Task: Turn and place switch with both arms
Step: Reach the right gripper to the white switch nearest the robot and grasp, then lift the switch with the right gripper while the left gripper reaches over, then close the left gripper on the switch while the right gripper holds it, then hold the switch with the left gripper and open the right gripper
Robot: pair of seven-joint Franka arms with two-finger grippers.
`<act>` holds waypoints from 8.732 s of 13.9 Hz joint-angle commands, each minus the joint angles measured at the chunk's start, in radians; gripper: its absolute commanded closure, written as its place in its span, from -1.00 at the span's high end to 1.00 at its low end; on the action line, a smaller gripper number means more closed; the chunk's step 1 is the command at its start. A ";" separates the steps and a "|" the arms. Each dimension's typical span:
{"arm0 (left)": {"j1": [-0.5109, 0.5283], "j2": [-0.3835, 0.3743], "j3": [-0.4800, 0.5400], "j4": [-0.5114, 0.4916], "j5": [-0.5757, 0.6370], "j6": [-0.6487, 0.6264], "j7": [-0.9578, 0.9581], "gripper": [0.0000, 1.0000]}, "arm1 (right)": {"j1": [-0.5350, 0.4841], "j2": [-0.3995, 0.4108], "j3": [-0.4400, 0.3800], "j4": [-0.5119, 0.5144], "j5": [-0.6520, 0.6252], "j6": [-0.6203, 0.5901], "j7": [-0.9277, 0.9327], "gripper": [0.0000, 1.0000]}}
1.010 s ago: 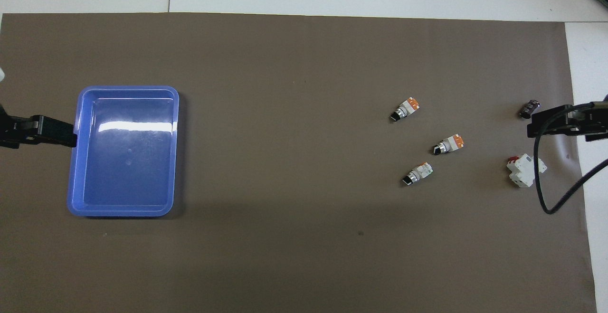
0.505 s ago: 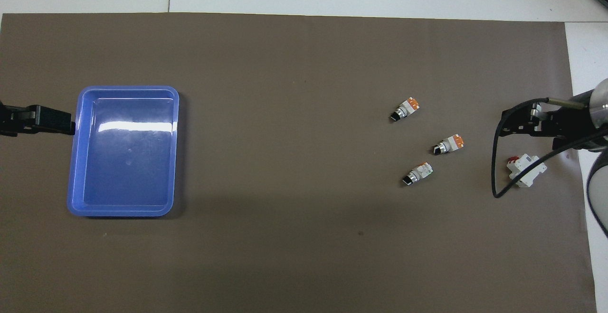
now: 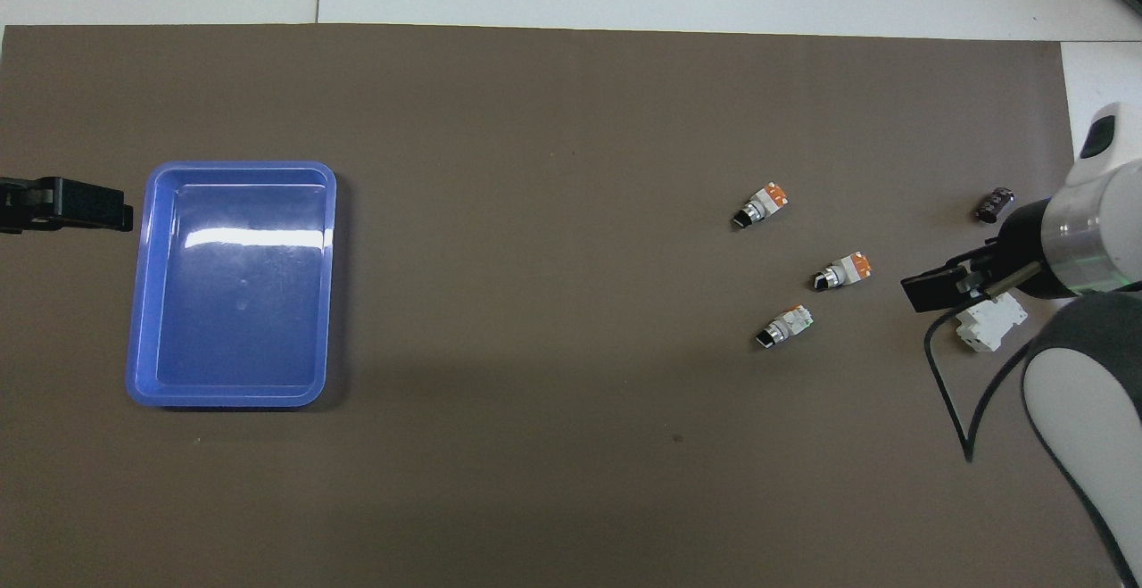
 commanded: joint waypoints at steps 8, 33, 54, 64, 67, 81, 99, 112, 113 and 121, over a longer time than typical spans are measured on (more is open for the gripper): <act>-0.007 0.196 -0.010 0.213 0.016 -0.078 -0.003 1.00 | 0.054 -0.156 -0.002 -0.296 0.000 0.142 -0.638 1.00; -0.018 0.074 -0.010 -0.049 0.013 0.037 0.005 1.00 | 0.085 0.140 -0.002 -0.561 -0.005 0.742 -1.443 0.43; -0.056 -0.024 -0.013 -0.247 -0.444 0.093 -0.173 0.56 | 0.172 0.134 0.214 -0.080 0.532 0.556 -1.192 -1.00; -0.085 -0.065 -0.022 -0.324 -0.852 0.140 -0.472 -0.03 | 0.252 0.137 0.305 -0.010 0.423 0.625 -0.828 -1.00; -0.087 -0.097 -0.024 -0.380 -0.941 0.152 -0.472 -0.05 | 0.266 0.137 0.305 -0.010 0.423 0.635 -0.815 -1.00; -0.149 -0.140 -0.041 -0.474 -1.061 0.284 -0.487 -0.25 | 0.270 0.142 0.305 -0.007 0.423 0.671 -0.794 -1.00; -0.199 -0.145 -0.041 -0.492 -1.082 0.367 -0.491 -1.00 | 0.270 0.143 0.305 -0.007 0.423 0.694 -0.786 -1.00; -0.206 -0.139 -0.074 -0.480 -1.055 0.409 -1.034 -1.00 | 0.272 0.143 0.305 -0.007 0.423 0.697 -0.785 -1.00; -0.206 -0.137 -0.074 -0.480 -1.055 0.425 -1.099 -1.00 | 0.272 0.143 0.305 -0.007 0.423 0.697 -0.785 -1.00; -0.206 -0.133 -0.076 -0.489 -0.977 0.518 -1.585 -1.00 | 0.272 0.143 0.305 -0.006 0.421 0.697 -0.766 -1.00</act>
